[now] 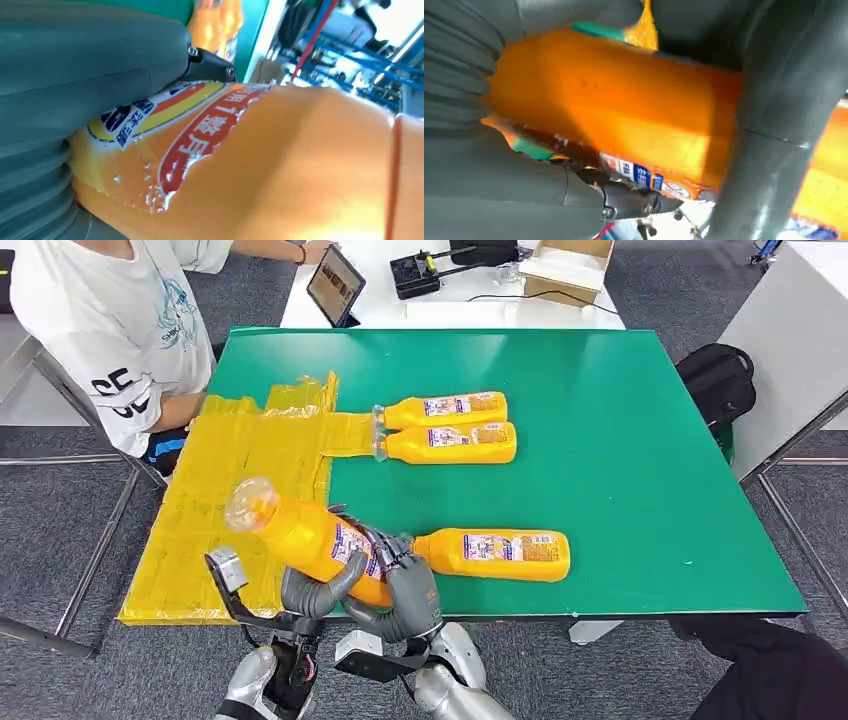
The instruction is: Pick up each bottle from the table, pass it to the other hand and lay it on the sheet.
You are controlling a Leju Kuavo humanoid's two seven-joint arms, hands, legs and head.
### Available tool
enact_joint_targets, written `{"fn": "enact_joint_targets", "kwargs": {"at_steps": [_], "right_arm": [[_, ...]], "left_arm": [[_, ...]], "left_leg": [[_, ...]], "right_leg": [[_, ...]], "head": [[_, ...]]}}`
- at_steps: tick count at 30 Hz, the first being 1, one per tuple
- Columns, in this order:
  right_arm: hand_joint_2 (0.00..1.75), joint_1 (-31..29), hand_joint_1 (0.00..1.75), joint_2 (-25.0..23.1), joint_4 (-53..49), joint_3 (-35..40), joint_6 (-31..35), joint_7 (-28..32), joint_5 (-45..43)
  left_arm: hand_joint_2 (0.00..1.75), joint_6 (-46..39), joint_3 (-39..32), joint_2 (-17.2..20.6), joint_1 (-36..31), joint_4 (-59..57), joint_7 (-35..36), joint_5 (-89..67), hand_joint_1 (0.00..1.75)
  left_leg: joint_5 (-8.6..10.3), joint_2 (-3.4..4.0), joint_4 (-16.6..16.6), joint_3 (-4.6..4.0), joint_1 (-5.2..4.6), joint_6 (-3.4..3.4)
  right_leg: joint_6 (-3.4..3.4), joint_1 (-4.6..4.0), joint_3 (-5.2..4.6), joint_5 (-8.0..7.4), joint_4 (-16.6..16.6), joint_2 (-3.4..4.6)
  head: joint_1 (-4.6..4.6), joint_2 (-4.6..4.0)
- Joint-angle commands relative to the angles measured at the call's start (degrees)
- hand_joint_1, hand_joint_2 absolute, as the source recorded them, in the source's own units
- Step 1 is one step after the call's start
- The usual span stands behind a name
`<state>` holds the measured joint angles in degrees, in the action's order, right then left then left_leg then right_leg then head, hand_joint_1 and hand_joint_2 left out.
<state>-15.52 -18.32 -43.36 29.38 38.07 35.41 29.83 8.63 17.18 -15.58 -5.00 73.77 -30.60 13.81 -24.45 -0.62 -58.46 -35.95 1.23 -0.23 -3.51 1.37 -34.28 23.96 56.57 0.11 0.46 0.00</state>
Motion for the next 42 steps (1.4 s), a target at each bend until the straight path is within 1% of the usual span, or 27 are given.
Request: {"fn": "enact_joint_targets", "kwargs": {"at_steps": [1, 4, 5, 6, 7, 8, 9, 10, 12, 14, 18, 20, 22, 24, 25, 26, 27, 28, 29, 30, 32, 33, 35, 36, 39, 40, 42], "right_arm": [[0.0, 3.17, 0.0, 1.35, -9.72, -0.91, -2.05, 0.14, -4.7], [0.0, 3.17, 0.0, 1.35, -9.72, -0.91, -2.05, 0.14, -4.7], [0.0, 3.41, 0.0, 1.59, -10.97, -0.88, -2.4, 0.06, -4.89], [0.0, 3.98, 0.0, 2.23, -13.86, -0.76, -3.22, -1.41, -4.8], [0.0, 3.98, 0.0, 2.23, -13.86, -0.76, -3.22, -1.41, -4.8], [0.0, 6.82, 0.0, 4.34, -26.56, -2.0, -2.54, -0.89, -6.08], [0.0, 6.82, 0.0, 4.34, -26.56, -2.0, -2.54, -0.89, -6.08], [0.0, 7.01, 0.0, 4.44, -27.18, -2.12, -2.66, -1.2, -6.16], [0.0, 7.01, 0.0, 4.44, -27.18, -2.12, -2.66, -1.2, -6.16], [0.0, 7.21, 0.0, 4.44, -26.98, -2.03, -2.67, -1.08, -6.18], [0.0, 7.21, 0.0, 4.44, -26.98, -2.03, -2.67, -1.08, -6.18], [0.0, 7.09, 0.0, 4.21, -27.33, -2.8, -1.44, -0.18, -6.73], [0.0, 6.07, 0.0, 3.91, -28.34, -3.08, -2.37, 1.07, -8.9], [0.0, 5.57, 0.0, 3.6, -29.59, -3.86, -1.26, 2.11, -10.51], [0.0, 5.67, 0.0, 3.48, -30.5, -4.3, -1.03, 2.7, -11.73], [0.0, 5.82, 0.0, 3.59, -31.51, -4.51, -0.7, 3.2, -12.34], [0.0, 5.9, 0.0, 3.65, -32.41, -4.61, -0.44, 4.02, -13.27], [0.0, 6.04, 0.0, 3.5, -33.56, -4.92, 0.24, 4.59, -14.23], [0.0, 6.0, 0.0, 3.73, -34.21, -4.79, 0.18, 4.59, -14.8], [0.0, 6.01, 0.0, 3.99, -36.23, -4.39, 1.28, 4.59, -15.78], [0.0, 6.01, 0.0, 4.29, -37.8, -4.15, 1.93, 4.59, -16.77], [0.0, 6.57, 0.0, 3.79, -39.43, -5.16, 1.93, 4.59, -16.42], [0.0, 6.79, 0.0, 3.74, -40.44, -5.34, 1.93, 4.59, -17.12], [0.0, 7.01, 0.0, 3.69, -41.04, -5.85, 1.93, 4.59, -17.34], [0.0, 7.12, 0.0, 3.61, -40.7, -6.64, 1.93, 4.59, -18.5], [0.0, 7.01, 0.0, 3.66, -40.4, -6.63, 1.93, 4.59, -18.57], [0.0, 6.9, 0.0, 3.63, -40.04, -6.53, 1.93, 4.59, -18.55]], "left_arm": [[1.75, -10.91, -0.93, 1.38, -3.18, 1.17, -4.07, -10.91, 1.75], [1.75, -10.91, -0.93, 1.38, -3.18, 1.17, -4.07, -10.91, 1.75], [1.75, -12.09, -1.21, 1.37, -3.26, 1.21, -4.44, -11.97, 1.75], [1.75, -12.03, -1.95, 1.39, -3.43, 1.29, -4.42, -11.98, 1.75], [1.75, -12.03, -1.95, 1.39, -3.43, 1.29, -4.42, -11.98, 1.75], [1.75, -21.56, -5.81, 1.98, -5.54, -0.17, -6.76, -19.06, 1.75], [1.75, -21.56, -5.81, 1.98, -5.54, -0.17, -6.76, -19.06, 1.75], [1.75, -21.47, -6.17, 2.07, -5.77, -0.36, -6.76, -18.93, 1.75], [1.75, -21.47, -6.17, 2.07, -5.77, -0.36, -6.76, -18.93, 1.75], [1.75, -21.48, -6.02, 1.95, -5.69, -0.41, -6.77, -19.04, 1.75], [1.75, -21.48, -6.02, 1.95, -5.69, -0.41, -6.77, -19.04, 1.75], [1.75, -25.54, -6.28, 2.37, -6.28, -0.93, -7.46, -23.0, 1.75], [1.75, -37.05, -8.18, 4.08, -7.43, -2.34, -7.29, -33.45, 1.75], [1.75, -43.02, -9.82, 7.04, -10.46, -6.87, -3.41, -46.4, 1.75], [1.75, -47.17, -11.35, 7.56, -12.44, -10.34, -1.87, -53.14, 1.75], [1.75, -48.63, -12.9, 8.56, -15.01, -14.67, 1.34, -63.28, 1.75], [1.75, -48.63, -20.17, 6.84, -15.93, -14.73, 3.49, -78.47, 1.75], [1.75, -48.63, -20.6, 8.96, -17.93, -18.26, 8.3, -90.26, 1.75], [1.75, -48.63, -21.25, 9.6, -18.63, -18.27, 10.29, -95.72, 1.75], [1.75, -48.63, -19.44, 12.66, -21.42, -25.41, 16.26, -102.68, 1.75], [1.75, -48.63, -15.63, 15.69, -23.36, -29.49, 20.51, -103.75, 1.75], [1.75, -48.63, -11.57, 18.49, -25.1, -33.35, 23.09, -103.81, 1.75], [1.75, -48.63, -10.24, 19.11, -26.28, -36.0, 25.09, -103.81, 1.75], [1.75, -48.63, -5.52, 21.39, -28.35, -41.02, 28.26, -103.81, 1.75], [1.75, -48.07, -7.64, 21.19, -30.84, -47.39, 27.48, -103.25, 1.75], [1.75, -47.58, -9.17, 20.76, -30.94, -48.03, 26.37, -101.42, 1.75], [1.75, -46.52, -9.21, 20.83, -31.19, -48.81, 26.23, -101.94, 1.75]], "left_leg": [[-0.13, 0.0, 0.05, 0.38, 0.03, 0.09], [-0.13, 0.0, 0.05, 0.38, 0.03, 0.09], [-0.05, -0.05, 0.01, 0.13, 0.02, 0.05], [-0.06, -0.04, 0.01, 0.17, 0.02, 0.06], [-0.1, -0.03, 0.01, 0.27, 0.03, 0.07], [-0.04, -0.02, 0.0, 0.1, 0.01, 0.06], [-0.12, 0.02, 0.05, 0.35, 0.02, 0.08], [-0.04, -0.05, 0.02, 0.15, 0.01, 0.06], [-0.02, -0.06, 0.03, 0.12, 0.01, 0.05], [-0.07, 0.02, 0.06, 0.29, 0.01, 0.08], [-0.05, 0.0, 0.07, 0.24, 0.0, 0.08], [-0.01, 0.01, 0.05, 0.12, -0.02, 0.05], [-0.06, 0.01, 0.07, 0.29, 0.01, 0.07], [-0.04, 0.1, 0.08, 0.26, 0.0, 0.05], [0.0, 0.08, 0.08, 0.17, 0.0, 0.02], [-0.02, 0.12, 0.12, 0.35, 0.0, 0.04], [0.04, 0.05, 0.12, 0.21, -0.01, 0.02], [0.02, 0.07, 0.13, 0.34, 0.03, 0.03], [0.03, 0.07, 0.08, 0.23, 0.02, 0.02], [0.07, 0.03, 0.06, 0.13, 0.01, 0.0], [0.09, 0.06, 0.1, 0.25, 0.02, 0.02], [0.08, 0.11, 0.09, 0.3, 0.02, 0.06], [0.14, 0.08, 0.09, 0.23, 0.0, 0.01], [0.11, 0.19, 0.06, 0.2, 0.04, -0.01], [0.11, 0.13, 0.07, 0.33, 0.06, 0.02], [0.1, 0.19, 0.07, 0.32, 0.05, 0.02], [0.09, 0.26, 0.05, 0.28, 0.04, 0.03]], "right_leg": [[0.25, -0.09, 0.4, 0.14, -0.05, -0.1], [0.25, -0.09, 0.4, 0.14, -0.05, -0.1], [0.15, -0.05, 0.15, 0.07, -0.01, -0.1], [0.17, -0.06, 0.19, 0.08, -0.01, -0.1], [0.22, -0.08, 0.29, 0.12, -0.01, -0.1], [0.16, -0.05, 0.11, 0.06, 0.01, -0.1], [0.23, -0.07, 0.35, 0.11, -0.05, -0.06], [0.16, -0.04, 0.17, 0.06, -0.02, -0.12], [0.13, -0.04, 0.15, 0.04, -0.03, -0.11], [0.2, -0.06, 0.29, 0.06, -0.07, -0.06], [0.16, -0.04, 0.25, 0.05, -0.08, -0.06], [0.1, 0.0, 0.12, 0.02, -0.04, -0.04], [0.18, -0.05, 0.3, 0.06, -0.07, -0.07], [0.19, -0.04, 0.22, 0.02, -0.05, 0.03], [0.15, -0.03, 0.13, -0.02, -0.05, 0.03], [0.24, -0.05, 0.28, 0.02, -0.05, 0.04], [0.16, -0.02, 0.16, -0.02, -0.05, -0.02], [0.24, -0.07, 0.29, -0.01, -0.08, -0.01], [0.2, -0.05, 0.18, -0.02, -0.03, 0.0], [0.13, -0.03, 0.09, -0.03, -0.01, -0.01], [0.2, -0.05, 0.21, -0.02, -0.01, 0.0], [0.2, -0.05, 0.25, -0.01, -0.02, 0.04], [0.18, -0.02, 0.19, -0.02, 0.02, -0.03], [0.25, -0.05, 0.1, -0.11, 0.02, 0.14], [0.36, -0.09, 0.23, -0.06, 0.01, 0.03], [0.31, -0.07, 0.19, -0.08, -0.02, 0.1], [0.28, -0.06, 0.16, -0.1, 0.0, 0.19]], "head": [[0.0, 0.0], [0.0, 0.0], [0.0, 0.0], [0.0, 0.0], [0.0, 0.0], [0.0, 0.0], [0.0, 0.0], [0.0, 0.0], [0.02, 0.0], [0.0, 0.0], [0.0, 0.0], [-0.02, 0.0], [0.0, 0.0], [0.02, 0.0], [0.02, 0.0], [0.0, 0.0], [0.0, 0.0], [0.0, 0.0], [0.0, 0.0], [0.0, 0.0], [0.0, 0.0], [0.02, 0.0], [0.02, 0.0], [0.0, 0.0], [0.0, 0.0], [0.04, 0.0], [0.0, 0.0]]}}
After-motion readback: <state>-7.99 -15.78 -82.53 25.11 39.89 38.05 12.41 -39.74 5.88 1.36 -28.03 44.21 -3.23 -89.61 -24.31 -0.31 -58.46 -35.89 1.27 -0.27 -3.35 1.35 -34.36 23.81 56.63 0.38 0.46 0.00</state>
